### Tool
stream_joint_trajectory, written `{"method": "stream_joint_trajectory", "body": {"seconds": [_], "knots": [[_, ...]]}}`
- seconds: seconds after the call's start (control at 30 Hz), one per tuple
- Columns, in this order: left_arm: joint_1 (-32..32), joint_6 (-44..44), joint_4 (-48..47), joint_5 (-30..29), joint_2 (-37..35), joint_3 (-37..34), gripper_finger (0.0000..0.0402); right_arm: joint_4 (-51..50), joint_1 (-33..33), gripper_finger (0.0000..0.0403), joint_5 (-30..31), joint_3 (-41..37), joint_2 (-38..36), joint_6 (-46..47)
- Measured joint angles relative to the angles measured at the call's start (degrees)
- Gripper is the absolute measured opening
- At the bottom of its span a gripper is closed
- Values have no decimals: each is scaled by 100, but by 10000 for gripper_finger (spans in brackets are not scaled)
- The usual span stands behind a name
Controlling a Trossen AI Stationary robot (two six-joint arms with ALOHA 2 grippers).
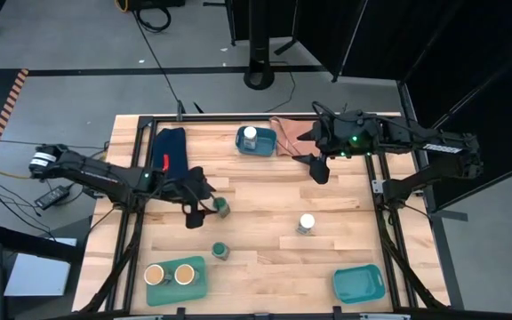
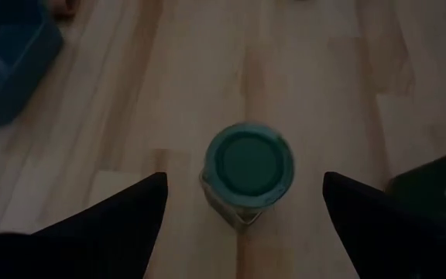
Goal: Sort spices by type
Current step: Put the top green seasoning bottle into the green bin
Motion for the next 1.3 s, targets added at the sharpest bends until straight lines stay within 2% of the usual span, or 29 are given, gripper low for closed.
{"method": "stream_joint_trajectory", "body": {"seconds": [0.17,0.4,0.6,0.83,1.07,1.3], "knots": [[-94,-169,655,-319,-182,-622,351,-12,0,291,-2,0,0,231],[-183,-342,2346,-388,-186,-1572,351,-17,0,289,-2,0,0,509],[-180,-350,2923,-564,-186,-2058,351,-16,0,289,-2,0,0,641],[-180,-362,4405,-630,-186,-2749,351,-15,0,287,51,0,1,786],[-180,-151,4623,-565,-144,-2919,351,-14,-2,285,205,0,2,905],[-178,284,5157,-557,457,-2918,351,112,-7,285,217,0,4,950]]}}
